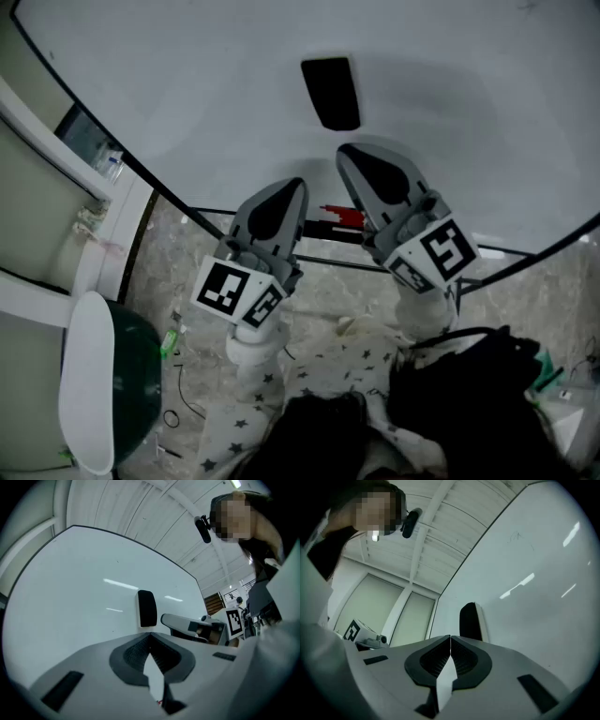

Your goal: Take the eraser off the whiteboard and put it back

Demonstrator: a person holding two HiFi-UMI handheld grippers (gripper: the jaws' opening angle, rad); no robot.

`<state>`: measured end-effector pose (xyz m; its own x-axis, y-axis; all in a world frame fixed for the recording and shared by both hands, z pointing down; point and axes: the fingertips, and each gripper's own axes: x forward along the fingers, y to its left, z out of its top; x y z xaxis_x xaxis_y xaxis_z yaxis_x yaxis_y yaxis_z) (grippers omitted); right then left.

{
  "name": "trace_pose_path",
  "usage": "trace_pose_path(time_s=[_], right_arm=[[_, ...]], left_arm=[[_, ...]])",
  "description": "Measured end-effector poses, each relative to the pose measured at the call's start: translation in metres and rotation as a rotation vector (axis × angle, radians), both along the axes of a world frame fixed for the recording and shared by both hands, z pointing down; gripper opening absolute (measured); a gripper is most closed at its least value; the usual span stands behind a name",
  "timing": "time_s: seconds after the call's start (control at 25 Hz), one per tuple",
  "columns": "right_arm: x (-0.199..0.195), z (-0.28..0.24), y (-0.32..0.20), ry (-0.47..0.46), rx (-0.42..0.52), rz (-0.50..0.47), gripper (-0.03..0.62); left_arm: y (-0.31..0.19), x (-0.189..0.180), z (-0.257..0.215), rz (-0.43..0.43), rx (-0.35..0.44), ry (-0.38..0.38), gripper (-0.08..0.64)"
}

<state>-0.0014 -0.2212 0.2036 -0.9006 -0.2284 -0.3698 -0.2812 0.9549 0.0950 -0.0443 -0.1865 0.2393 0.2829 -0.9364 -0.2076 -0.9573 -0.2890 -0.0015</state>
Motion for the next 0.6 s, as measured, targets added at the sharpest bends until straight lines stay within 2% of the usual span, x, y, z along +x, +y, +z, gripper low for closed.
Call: trace_pose_path(time_s=[0.2, 0.48, 0.52, 0.56, 0.6], right_arm=[[-0.004, -0.023, -0.009, -0.044, 0.047, 0.065, 0.008], [0.001, -0.038, -0.021, -0.050, 0.088, 0.379, 0.009], [0.001, -0.040, -0.022, -0.050, 0.088, 0.412, 0.046], [-0.001, -0.042, -0.023, -0.047, 0.090, 0.443, 0.111], [-0.004, -0.043, -0.024, -0.039, 0.096, 0.473, 0.120]], left_arm=[[-0.017, -0.013, -0.011, 0.064, 0.010, -0.012, 0.002], [-0.027, -0.026, -0.022, 0.244, 0.022, -0.042, 0.002], [-0.029, -0.027, -0.023, 0.268, 0.022, -0.047, 0.002], [-0.030, -0.029, -0.024, 0.289, 0.022, -0.051, 0.002], [-0.031, -0.031, -0.024, 0.308, 0.024, -0.054, 0.002]])
